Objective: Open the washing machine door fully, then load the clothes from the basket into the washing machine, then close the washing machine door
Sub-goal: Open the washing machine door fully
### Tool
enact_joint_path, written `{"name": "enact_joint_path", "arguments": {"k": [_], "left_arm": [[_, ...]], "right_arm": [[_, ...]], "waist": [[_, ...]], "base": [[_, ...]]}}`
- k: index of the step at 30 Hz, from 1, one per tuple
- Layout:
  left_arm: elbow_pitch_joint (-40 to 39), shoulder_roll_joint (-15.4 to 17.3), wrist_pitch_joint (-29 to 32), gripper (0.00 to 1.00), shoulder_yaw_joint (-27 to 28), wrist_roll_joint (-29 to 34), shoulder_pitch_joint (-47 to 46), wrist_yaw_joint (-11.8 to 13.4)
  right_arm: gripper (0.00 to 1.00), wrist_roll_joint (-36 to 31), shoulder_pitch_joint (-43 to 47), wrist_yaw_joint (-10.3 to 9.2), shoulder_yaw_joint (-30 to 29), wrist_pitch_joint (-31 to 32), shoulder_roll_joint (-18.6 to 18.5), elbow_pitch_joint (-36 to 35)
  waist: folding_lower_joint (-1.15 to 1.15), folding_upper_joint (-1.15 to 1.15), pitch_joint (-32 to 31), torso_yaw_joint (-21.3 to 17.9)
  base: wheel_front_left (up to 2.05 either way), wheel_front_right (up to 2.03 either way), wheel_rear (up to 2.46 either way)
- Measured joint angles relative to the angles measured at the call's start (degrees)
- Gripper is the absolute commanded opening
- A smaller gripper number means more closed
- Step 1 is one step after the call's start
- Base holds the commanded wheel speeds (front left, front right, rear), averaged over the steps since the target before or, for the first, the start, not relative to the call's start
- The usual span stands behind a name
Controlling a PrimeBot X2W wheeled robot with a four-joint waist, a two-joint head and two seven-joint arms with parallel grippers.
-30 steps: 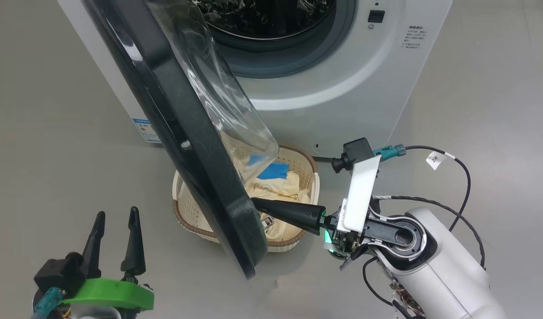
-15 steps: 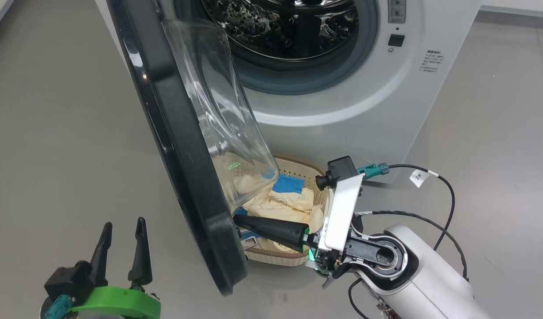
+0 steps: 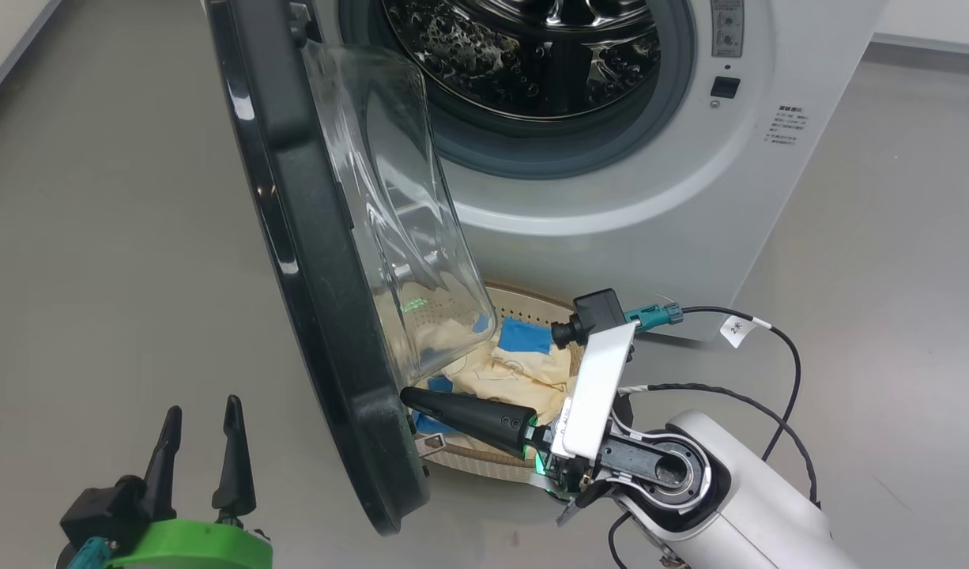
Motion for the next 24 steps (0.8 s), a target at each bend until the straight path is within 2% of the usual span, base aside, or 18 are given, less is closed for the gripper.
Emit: {"name": "enact_joint_path", "arguments": {"k": [7, 14, 15, 17, 18, 21, 22, 24], "left_arm": [[-0.21, 0.0, 0.0, 1.0, 0.94, 0.1, 0.23, 0.0], [-0.57, 0.0, 0.0, 1.0, 2.78, 0.49, 0.88, 0.0], [-0.71, -0.01, 0.0, 1.0, 3.16, 0.49, 1.1, 0.0], [-0.79, 0.0, 0.0, 1.0, 3.94, 0.49, 1.46, 0.02], [-0.82, 0.01, 0.0, 1.0, 4.22, 0.49, 1.55, 0.02], [-0.99, 0.01, 0.0, 1.0, 4.97, 0.57, 1.9, 0.03], [-1.12, -0.01, 0.0, 1.0, 5.64, 0.88, 2.07, 0.07], [-1.42, 0.0, 0.0, 1.0, 6.56, 1.08, 2.08, 0.08]], "right_arm": [[0.0, -0.25, -0.13, 0.0, -0.12, -1.62, 0.14, 0.46], [0.0, -3.79, -0.49, 0.0, -1.47, -3.31, 0.2, 0.38], [0.17, -5.86, -0.73, 0.0, -1.67, -3.82, 0.2, 0.05], [0.81, -8.53, -1.35, 0.0, -2.44, -4.98, 0.21, -1.02], [1.0, -9.94, -1.54, 0.01, -2.88, -5.93, 0.01, -1.91], [1.0, -14.91, -2.09, 0.02, -4.17, -9.33, -1.87, -4.56], [1.0, -20.38, -2.92, 0.02, -4.41, -12.18, -4.55, -6.35], [1.0, -25.62, -4.05, 0.02, -3.87, -14.69, -7.17, -7.76]], "waist": [[0.0, 0.0, -0.13, -0.47], [0.0, 0.0, -0.76, -1.69], [0.0, 0.0, -0.85, -1.93], [0.0, 0.0, -0.98, -2.45], [0.0, 0.0, -1.04, -2.73], [0.0, 0.0, -1.21, -3.58], [0.0, 0.0, -1.33, -4.14], [0.0, 0.0, -1.38, -4.75]], "base": [[0.0, 0.0, 0.0], [0.0, 0.0, 0.0], [0.0, 0.0, 0.0], [0.0, 0.0, 0.0], [0.0, 0.0, 0.0], [0.0, 0.0, 0.0], [0.0, 0.0, 0.0], [0.0, 0.0, 0.0]]}}
